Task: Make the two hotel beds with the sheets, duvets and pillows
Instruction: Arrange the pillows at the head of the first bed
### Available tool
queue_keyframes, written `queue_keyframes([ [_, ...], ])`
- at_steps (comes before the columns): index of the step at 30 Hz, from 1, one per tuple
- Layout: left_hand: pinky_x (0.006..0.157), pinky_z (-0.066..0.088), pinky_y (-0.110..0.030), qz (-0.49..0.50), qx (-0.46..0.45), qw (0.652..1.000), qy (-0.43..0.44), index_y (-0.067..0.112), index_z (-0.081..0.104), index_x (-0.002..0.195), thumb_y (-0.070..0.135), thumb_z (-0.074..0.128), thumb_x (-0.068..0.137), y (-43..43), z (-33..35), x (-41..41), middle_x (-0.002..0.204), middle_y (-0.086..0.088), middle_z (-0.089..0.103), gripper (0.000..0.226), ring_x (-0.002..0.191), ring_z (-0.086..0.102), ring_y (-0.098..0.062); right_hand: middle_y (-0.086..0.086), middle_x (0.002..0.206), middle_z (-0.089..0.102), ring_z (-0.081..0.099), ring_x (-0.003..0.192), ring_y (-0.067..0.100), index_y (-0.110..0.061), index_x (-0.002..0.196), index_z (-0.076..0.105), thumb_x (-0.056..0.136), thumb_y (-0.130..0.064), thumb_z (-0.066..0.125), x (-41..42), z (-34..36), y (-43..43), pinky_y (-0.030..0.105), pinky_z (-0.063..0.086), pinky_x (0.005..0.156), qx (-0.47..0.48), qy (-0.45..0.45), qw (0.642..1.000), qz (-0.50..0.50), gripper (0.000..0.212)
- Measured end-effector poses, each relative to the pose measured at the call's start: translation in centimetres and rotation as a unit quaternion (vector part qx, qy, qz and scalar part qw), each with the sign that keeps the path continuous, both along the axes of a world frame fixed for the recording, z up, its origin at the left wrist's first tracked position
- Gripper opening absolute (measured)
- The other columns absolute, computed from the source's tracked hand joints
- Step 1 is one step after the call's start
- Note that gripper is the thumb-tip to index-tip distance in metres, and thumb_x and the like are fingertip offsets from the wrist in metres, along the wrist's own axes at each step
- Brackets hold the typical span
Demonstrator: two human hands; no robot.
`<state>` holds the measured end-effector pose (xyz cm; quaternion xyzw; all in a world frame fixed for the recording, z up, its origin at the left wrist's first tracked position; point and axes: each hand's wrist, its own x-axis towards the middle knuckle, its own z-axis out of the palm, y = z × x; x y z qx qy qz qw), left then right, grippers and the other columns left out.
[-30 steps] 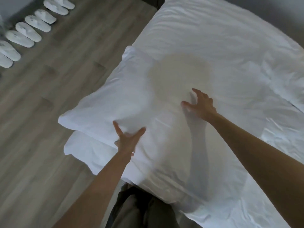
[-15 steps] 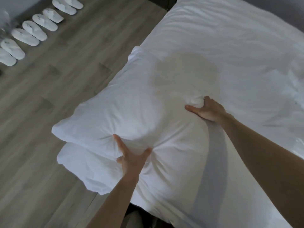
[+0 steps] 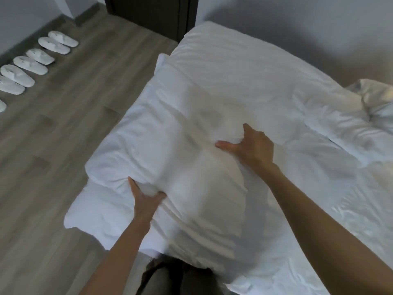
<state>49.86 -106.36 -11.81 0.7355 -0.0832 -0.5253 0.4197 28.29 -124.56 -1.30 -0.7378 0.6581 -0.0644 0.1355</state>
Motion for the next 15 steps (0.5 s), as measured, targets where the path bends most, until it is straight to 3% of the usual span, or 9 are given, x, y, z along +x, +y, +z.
queue_keyframes([
  [7,0.103,0.033,-0.027,-0.115,-0.146,0.973,-0.139,0.04,-0.004,0.152,0.016,0.073,0.083,-4.9,9.1,-2.1,0.155,0.012,0.023,0.106,0.133,0.036,-0.013,-0.003,0.094,0.07,0.064,0.088,0.022,-0.021,0.101,0.062,0.056,-0.089,0.06,-7.9,9.5,3.2,0.035,0.048,0.074,-0.07,-0.083,0.988,-0.113,0.082],
  [11,0.102,0.03,-0.022,-0.174,-0.217,0.944,-0.174,0.038,0.003,0.153,0.015,0.071,0.085,-7.1,14.3,-4.5,0.156,0.014,0.021,0.099,0.13,0.034,-0.005,-0.008,0.1,0.069,0.065,0.098,0.022,-0.027,0.108,0.062,0.059,-0.085,0.064,-12.3,13.5,6.4,0.034,0.046,0.078,-0.102,-0.142,0.967,-0.187,0.075],
  [15,0.097,0.032,-0.025,-0.238,-0.263,0.917,-0.18,0.042,0.008,0.152,0.023,0.073,0.084,-9.1,18.2,-7.3,0.155,0.005,0.026,0.096,0.137,0.032,-0.016,-0.008,0.097,0.064,0.063,0.101,0.023,-0.024,0.113,0.061,0.064,-0.078,0.067,-15.9,16.5,10.6,0.031,0.04,0.076,-0.124,-0.18,0.935,-0.28,0.073],
])
